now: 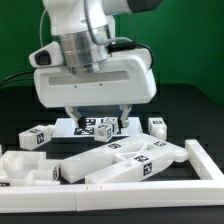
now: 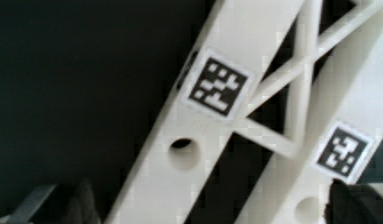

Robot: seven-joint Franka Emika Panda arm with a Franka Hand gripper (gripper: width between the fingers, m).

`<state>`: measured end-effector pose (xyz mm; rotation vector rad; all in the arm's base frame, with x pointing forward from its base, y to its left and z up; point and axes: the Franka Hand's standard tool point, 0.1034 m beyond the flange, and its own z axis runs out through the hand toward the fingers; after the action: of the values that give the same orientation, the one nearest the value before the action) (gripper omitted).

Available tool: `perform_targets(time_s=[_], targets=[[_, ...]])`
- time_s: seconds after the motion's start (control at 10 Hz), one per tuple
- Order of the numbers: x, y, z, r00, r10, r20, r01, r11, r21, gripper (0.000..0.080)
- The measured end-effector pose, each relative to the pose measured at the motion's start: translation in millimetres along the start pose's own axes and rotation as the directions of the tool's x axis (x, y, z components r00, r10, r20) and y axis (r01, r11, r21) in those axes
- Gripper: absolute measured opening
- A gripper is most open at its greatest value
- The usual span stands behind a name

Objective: Assemble chair

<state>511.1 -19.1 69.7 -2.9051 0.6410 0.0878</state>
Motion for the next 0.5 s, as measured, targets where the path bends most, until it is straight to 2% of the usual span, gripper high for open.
perform_targets(time_s=[0.1,0.2,0.3,0.4,0.5], targets=[[2.2,1.5,3.5,0.998,0.069,0.002,-0.069,0.998,-0.003,0.0648],[11.1,4.2,13.7,0.983,0.182,0.004,-0.182,0.983,-0.009,0.0648],[23.7,9.1,23.7,0.966,0.258,-0.008,-0.258,0.966,-0.005,0.0648],[32.2,16.7,29.7,0.958,0.285,-0.034,-0.285,0.958,0.005,0.0648],[31.2,15.8,29.8,0.959,0.283,-0.032,-0.283,0.959,0.004,0.0648]])
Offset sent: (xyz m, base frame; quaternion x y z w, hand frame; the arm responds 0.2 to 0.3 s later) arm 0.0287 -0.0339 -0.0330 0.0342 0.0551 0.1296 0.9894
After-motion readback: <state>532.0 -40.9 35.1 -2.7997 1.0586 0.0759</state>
